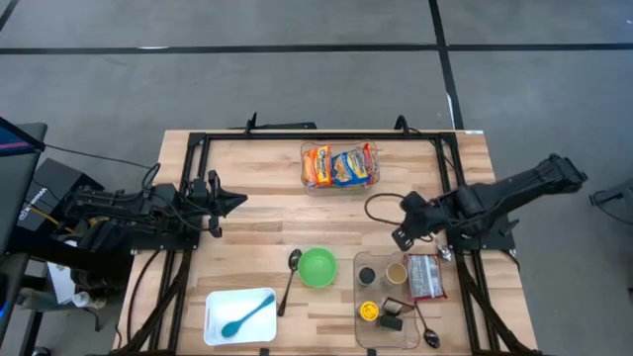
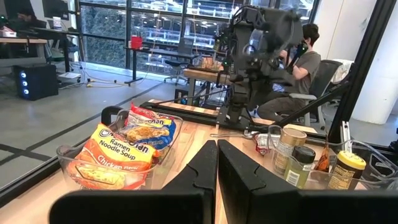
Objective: Pick & Place Food Item
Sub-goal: Put the red noodle pack into the top transparent bin
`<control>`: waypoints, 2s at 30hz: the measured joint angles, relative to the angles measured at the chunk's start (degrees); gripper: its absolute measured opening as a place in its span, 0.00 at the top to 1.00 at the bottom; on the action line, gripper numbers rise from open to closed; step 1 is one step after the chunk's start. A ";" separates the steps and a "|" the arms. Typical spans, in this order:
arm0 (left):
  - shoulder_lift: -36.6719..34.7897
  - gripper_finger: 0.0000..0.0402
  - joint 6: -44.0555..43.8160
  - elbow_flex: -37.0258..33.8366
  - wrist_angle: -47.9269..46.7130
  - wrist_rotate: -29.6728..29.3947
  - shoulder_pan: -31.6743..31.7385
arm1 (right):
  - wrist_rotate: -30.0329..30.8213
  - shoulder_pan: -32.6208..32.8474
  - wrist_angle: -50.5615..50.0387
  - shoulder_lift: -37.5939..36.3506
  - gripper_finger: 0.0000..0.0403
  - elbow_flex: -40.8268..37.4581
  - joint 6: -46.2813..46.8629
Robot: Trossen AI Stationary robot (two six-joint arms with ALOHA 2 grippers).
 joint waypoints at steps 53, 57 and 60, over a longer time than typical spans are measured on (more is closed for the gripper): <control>0.00 0.98 0.00 0.00 0.00 0.02 0.00 | -12.96 14.47 -1.55 1.29 0.82 -12.65 46.12; 0.00 0.98 0.00 0.00 0.00 0.00 0.00 | -12.96 14.47 -3.00 2.36 0.73 -12.63 49.35; 0.00 0.98 0.00 0.00 0.00 0.01 -0.01 | -13.34 14.41 -3.68 3.88 0.69 -12.63 49.88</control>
